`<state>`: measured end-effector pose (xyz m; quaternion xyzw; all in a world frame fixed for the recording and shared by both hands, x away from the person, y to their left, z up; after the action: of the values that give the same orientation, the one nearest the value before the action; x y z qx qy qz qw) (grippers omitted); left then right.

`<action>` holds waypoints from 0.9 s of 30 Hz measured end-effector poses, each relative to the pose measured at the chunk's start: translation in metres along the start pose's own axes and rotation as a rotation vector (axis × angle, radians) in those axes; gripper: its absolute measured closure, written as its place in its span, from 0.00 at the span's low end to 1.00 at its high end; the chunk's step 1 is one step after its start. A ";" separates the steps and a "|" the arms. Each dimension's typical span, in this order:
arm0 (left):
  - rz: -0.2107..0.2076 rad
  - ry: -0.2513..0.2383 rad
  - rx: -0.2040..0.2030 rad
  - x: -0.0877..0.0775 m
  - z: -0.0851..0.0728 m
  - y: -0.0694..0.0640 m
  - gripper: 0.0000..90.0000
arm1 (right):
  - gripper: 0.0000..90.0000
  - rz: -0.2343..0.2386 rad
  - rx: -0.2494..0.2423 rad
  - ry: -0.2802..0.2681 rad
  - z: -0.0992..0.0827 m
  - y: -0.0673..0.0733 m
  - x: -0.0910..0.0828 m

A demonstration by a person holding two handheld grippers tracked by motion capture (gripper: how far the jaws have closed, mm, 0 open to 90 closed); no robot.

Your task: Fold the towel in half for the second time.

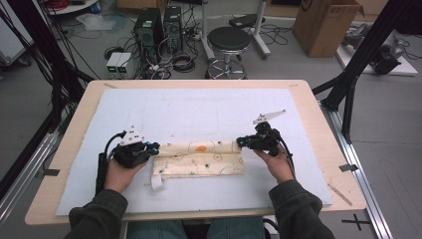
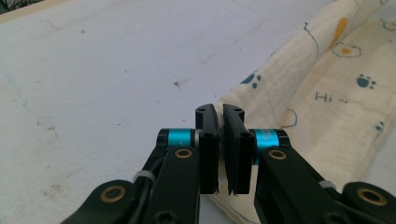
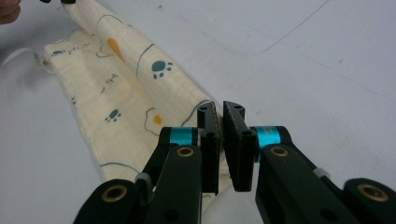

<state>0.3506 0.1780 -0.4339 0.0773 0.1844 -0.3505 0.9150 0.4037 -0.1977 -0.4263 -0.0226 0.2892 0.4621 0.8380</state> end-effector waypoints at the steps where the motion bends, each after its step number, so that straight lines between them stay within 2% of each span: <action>1: -0.005 0.003 0.002 -0.001 -0.001 -0.001 0.94 | 0.94 0.006 -0.006 -0.002 -0.001 0.001 0.000; 10: -0.026 0.025 0.050 -0.007 -0.003 -0.010 0.94 | 0.94 0.025 -0.021 -0.004 -0.012 0.010 -0.006; 16: -0.042 0.025 0.053 -0.009 -0.015 -0.017 0.94 | 0.94 0.034 -0.041 -0.001 -0.019 0.017 -0.009; 27: -0.069 0.037 0.085 -0.017 -0.021 -0.024 0.93 | 0.94 0.042 -0.056 0.022 -0.034 0.025 -0.012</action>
<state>0.3166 0.1761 -0.4470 0.1162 0.1886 -0.3879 0.8947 0.3632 -0.2026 -0.4423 -0.0453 0.2859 0.4871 0.8240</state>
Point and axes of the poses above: each handheld gripper's, and its own axes: x roughly forward along the jaws, z roughly out of its top, y roughly to its left, the point moved 4 cm from there along x, roughly forward along the jaws, and after that the axes turned 10 degrees about -y, right-handed, at the moved point
